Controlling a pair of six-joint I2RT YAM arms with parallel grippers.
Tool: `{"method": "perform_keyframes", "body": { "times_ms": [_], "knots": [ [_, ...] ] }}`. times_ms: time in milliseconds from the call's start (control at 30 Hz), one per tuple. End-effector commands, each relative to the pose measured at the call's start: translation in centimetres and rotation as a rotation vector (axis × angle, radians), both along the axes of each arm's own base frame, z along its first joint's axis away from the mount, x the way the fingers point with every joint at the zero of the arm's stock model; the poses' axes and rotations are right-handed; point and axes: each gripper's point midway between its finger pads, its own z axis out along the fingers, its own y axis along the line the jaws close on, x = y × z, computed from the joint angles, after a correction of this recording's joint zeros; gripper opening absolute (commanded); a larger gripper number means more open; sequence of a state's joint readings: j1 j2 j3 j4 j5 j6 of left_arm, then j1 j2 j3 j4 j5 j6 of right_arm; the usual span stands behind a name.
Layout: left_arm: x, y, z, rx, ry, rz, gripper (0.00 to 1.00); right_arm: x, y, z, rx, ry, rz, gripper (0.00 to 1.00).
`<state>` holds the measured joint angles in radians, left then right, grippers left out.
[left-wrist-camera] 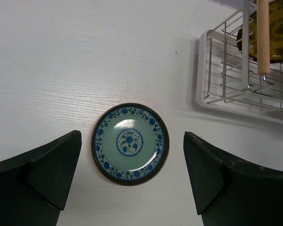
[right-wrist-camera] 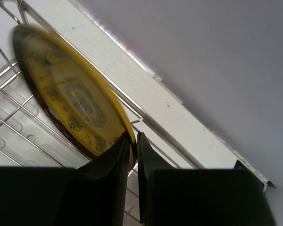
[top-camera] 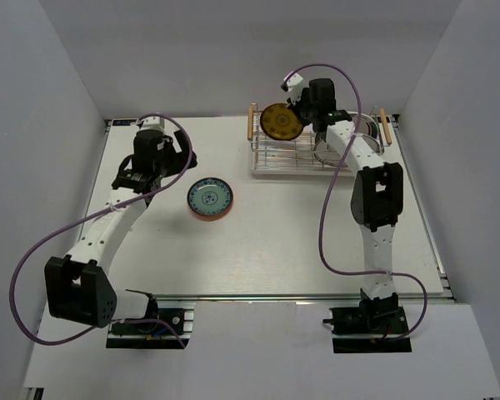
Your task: Unload the plates from the dish rack
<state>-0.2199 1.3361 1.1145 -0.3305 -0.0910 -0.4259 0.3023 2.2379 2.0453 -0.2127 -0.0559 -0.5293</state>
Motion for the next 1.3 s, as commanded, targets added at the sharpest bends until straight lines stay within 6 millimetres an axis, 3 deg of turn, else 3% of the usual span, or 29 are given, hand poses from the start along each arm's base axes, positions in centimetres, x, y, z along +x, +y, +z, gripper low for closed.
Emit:
{"method": "perform_keyframes", "body": {
  "times_ms": [0, 167, 233, 267, 333, 367, 433, 467, 533, 600, 633, 700, 767, 800, 867, 900, 1067, 1267],
  "knots": [
    [-1.0, -0.7, 3.0, -0.035, -0.089, -0.043, 0.98, -0.3, -1.5, 10.8, 0.019, -0.237, -0.036, 0.0],
    [-2.0, -0.5, 4.0, -0.048, -0.112, -0.042, 0.98, -2.5, -1.6, 15.2, 0.051, -0.293, -0.017, 0.0],
    [-2.6, -0.6, 4.5, -0.057, -0.124, -0.049, 0.98, -3.5, -1.4, 15.9, 0.072, -0.292, 0.0, 0.0],
    [-2.7, -0.6, 4.7, -0.062, -0.128, -0.05, 0.98, -4.4, -1.5, 17.4, 0.086, -0.311, 0.01, 0.0],
    [-3.2, -0.8, 5.4, -0.076, -0.147, -0.068, 0.98, -5.5, -1.5, 17.8, 0.104, -0.298, 0.015, 0.0],
    [-3.4, -1.0, 5.6, -0.081, -0.152, -0.075, 0.98, -6.7, -1.6, 19.2, 0.129, -0.305, 0.015, 0.0],
    [-3.9, -1.8, 6.0, -0.108, -0.158, -0.124, 0.98, -8.1, -1.7, 19.1, 0.157, -0.275, 0.012, 0.0],
    [-4.2, -2.1, 6.4, -0.121, -0.171, -0.14, 0.98, -9.5, -1.8, 20.4, 0.207, -0.272, 0.008, 0.0],
    [-4.5, -2.6, 6.7, -0.138, -0.18, -0.169, 0.98, -11.3, -1.9, 20.1, 0.276, -0.213, -0.014, 0.0],
    [-5.2, -3.5, 6.8, -0.161, -0.191, -0.226, 0.98, -14.1, -1.4, 19.0, 0.391, -0.09, -0.023, 0.0],
    [-5.4, -3.9, 6.8, -0.172, -0.193, -0.245, 0.98, -15.7, -1.2, 19.5, 0.447, -0.058, -0.024, 0.0],
    [-5.9, -5.0, 6.7, -0.203, -0.201, -0.313, 0.98, -18.5, 0.4, 16.8, 0.569, 0.12, 0.002, 0.0],
    [-6.4, -6.3, 6.8, -0.241, -0.203, -0.388, 0.98, -21.3, 2.0, 16.9, 0.66, 0.197, 0.084, 0.0],
    [-6.4, -6.7, 6.3, -0.253, -0.189, -0.411, 0.98, -22.3, 2.7, 15.0, 0.725, 0.293, 0.079, 0.0],
    [-6.3, -7.4, 6.3, -0.278, -0.196, -0.444, 0.98, -24.5, 4.0, 13.9, 0.785, 0.402, 0.137, 0.0],
    [-6.7, -8.4, 5.5, -0.297, -0.17, -0.489, 0.98, -25.3, 4.5, 12.2, 0.798, 0.469, 0.147, 0.0],
    [-7.0, -10.4, 4.0, -0.377, -0.125, -0.59, 0.98, -27.6, 7.0, 9.6, 0.851, 0.649, 0.189, 0.0],
    [-6.8, -11.5, 3.1, -0.43, -0.109, -0.647, 0.98, -28.4, 8.8, 7.5, 0.842, 0.73, 0.209, 0.0]
  ]
}}
